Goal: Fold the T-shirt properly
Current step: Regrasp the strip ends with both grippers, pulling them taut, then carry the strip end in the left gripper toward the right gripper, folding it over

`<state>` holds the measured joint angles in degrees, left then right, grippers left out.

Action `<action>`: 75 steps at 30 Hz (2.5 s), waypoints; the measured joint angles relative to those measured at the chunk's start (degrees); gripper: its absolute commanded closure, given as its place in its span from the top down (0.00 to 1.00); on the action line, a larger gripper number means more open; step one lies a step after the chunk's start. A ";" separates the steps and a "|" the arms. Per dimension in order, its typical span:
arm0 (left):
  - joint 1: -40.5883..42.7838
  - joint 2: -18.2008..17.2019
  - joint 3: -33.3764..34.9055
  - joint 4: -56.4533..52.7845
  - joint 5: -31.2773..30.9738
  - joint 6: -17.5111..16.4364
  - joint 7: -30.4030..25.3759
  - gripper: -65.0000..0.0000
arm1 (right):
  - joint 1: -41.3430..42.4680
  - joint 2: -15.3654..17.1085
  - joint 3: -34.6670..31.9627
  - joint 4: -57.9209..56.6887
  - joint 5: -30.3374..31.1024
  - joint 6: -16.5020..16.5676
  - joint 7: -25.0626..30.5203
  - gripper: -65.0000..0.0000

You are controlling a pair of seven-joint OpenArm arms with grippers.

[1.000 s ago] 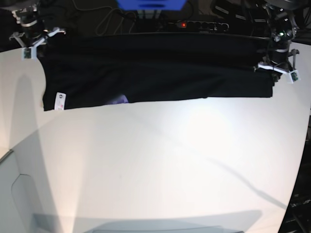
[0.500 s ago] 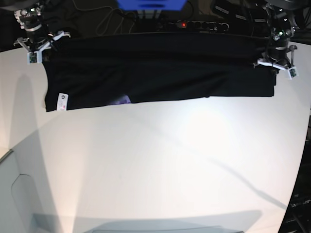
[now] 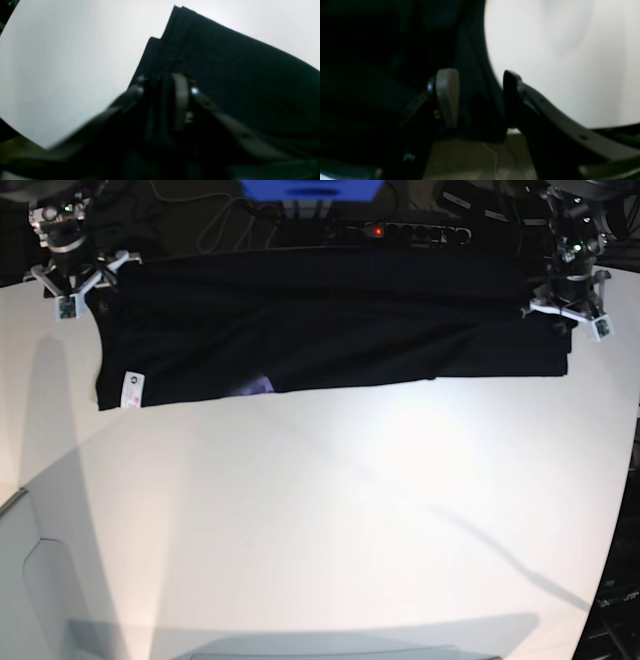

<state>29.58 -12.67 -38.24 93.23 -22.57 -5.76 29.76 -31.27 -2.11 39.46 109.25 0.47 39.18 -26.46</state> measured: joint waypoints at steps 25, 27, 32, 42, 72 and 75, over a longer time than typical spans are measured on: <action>5.27 -0.04 -0.22 5.05 0.20 0.33 -0.37 0.67 | 2.08 -6.16 -4.28 2.40 1.27 0.00 -0.46 0.46; 5.11 -0.04 -0.24 3.17 0.55 0.35 -0.42 0.67 | 2.71 -6.19 -4.31 1.57 1.49 0.00 -0.22 0.46; 4.92 -0.04 -0.22 -1.33 -0.22 0.33 -1.36 0.67 | 3.45 -6.14 -4.28 -1.38 1.36 0.00 -0.02 0.46; 1.62 -0.48 1.03 -4.48 -0.52 0.35 -2.93 0.66 | 8.44 -4.39 -3.85 -11.23 2.32 -0.02 1.38 0.46; 0.13 1.03 4.98 -3.30 -0.85 -0.28 -4.48 0.00 | 14.56 1.99 -3.91 -18.58 3.85 0.90 2.51 0.46; 1.57 2.71 4.13 2.69 0.44 0.44 0.15 0.00 | 14.58 2.03 -3.89 -18.64 3.78 0.87 2.49 0.46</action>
<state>31.16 -9.96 -34.11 95.92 -22.13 -5.32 29.91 -16.69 -0.08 35.57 90.61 4.25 40.05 -23.97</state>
